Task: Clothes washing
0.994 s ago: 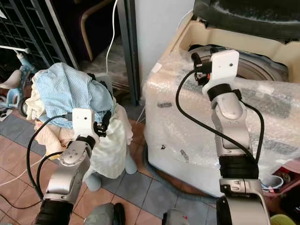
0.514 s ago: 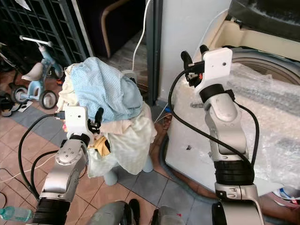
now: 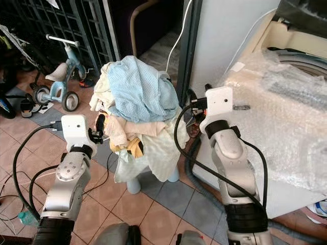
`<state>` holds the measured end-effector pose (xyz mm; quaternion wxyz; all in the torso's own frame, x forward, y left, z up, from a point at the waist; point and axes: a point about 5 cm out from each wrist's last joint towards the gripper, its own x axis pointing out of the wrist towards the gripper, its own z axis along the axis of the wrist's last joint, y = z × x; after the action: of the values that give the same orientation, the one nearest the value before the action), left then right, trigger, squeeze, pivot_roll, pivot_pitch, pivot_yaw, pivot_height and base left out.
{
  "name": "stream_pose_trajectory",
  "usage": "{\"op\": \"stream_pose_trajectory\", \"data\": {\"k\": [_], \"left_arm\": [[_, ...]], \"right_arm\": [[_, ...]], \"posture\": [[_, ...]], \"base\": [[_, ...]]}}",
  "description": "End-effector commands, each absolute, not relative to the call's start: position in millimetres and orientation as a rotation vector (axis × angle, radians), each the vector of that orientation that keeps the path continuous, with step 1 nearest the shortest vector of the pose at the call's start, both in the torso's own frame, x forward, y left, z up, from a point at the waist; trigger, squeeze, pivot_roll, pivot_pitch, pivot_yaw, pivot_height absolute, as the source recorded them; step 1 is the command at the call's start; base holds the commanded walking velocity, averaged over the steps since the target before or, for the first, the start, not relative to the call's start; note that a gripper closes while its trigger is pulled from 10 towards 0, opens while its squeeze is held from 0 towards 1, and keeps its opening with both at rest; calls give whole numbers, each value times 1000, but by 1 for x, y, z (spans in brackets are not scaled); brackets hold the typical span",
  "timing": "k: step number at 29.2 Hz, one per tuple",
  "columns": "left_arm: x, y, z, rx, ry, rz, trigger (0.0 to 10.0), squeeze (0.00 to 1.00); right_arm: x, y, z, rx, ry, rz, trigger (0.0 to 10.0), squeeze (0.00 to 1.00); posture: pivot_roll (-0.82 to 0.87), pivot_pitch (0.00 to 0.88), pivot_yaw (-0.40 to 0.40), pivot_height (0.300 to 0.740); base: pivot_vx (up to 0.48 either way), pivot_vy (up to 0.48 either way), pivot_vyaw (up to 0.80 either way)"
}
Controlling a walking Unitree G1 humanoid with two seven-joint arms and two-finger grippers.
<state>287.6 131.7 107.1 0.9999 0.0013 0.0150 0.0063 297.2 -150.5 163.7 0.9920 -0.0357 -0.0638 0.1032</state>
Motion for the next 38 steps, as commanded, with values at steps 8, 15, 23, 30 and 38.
{"op": "stream_pose_trajectory", "data": {"k": [8,15,23,30,38], "left_arm": [[287,134,106,3,30,26,10000,0],[285,133,103,5,40,20,10000,0],[284,134,102,16,51,26,10000,0],[284,132,98,11,83,27,10000,0],[282,137,98,27,80,38,10000,0]], "right_arm": [[283,-127,160,-115,-153,313,10000,0],[284,-128,159,-115,-162,303,10000,0],[283,-134,150,-93,-105,295,10000,0],[289,-126,131,-164,-5,321,10000,1000],[301,-125,103,-198,136,304,10000,0]], "posture": [[-76,64,34,740],[-77,70,30,740],[-71,74,23,740],[-62,98,27,740],[-33,99,22,740]], "base": [[384,286,0],[377,296,446],[276,37,98],[0,0,0],[0,0,0]]}}
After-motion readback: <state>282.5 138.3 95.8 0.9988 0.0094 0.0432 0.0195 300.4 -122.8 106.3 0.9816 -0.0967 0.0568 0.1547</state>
